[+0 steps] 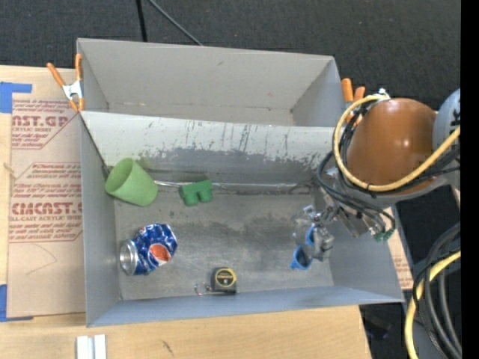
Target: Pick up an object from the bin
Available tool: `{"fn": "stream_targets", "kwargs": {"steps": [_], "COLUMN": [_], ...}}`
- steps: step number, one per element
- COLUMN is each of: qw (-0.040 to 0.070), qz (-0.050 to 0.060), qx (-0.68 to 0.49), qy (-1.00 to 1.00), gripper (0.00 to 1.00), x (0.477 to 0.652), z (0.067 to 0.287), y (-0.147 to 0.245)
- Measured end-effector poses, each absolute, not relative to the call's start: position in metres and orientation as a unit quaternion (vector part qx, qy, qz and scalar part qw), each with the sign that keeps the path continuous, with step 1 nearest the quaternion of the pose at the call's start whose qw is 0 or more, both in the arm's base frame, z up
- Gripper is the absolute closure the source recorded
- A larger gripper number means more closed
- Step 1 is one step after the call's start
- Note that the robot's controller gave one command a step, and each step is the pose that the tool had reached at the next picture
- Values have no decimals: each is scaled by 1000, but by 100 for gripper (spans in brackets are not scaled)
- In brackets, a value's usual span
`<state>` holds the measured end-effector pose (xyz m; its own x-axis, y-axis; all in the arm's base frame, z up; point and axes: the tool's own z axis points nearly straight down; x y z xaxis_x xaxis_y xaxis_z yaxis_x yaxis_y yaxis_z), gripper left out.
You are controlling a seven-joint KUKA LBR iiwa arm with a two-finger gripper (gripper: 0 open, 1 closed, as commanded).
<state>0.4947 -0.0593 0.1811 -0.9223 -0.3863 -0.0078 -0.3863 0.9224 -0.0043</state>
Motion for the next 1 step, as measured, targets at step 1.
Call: {"fn": "stream_targets", "kwargs": {"steps": [1], "qw": [6], "qz": [-2], "qx": [-210], "qy": [978], "gripper": [100], "x": [523], "z": [294], "y": [-59]}}
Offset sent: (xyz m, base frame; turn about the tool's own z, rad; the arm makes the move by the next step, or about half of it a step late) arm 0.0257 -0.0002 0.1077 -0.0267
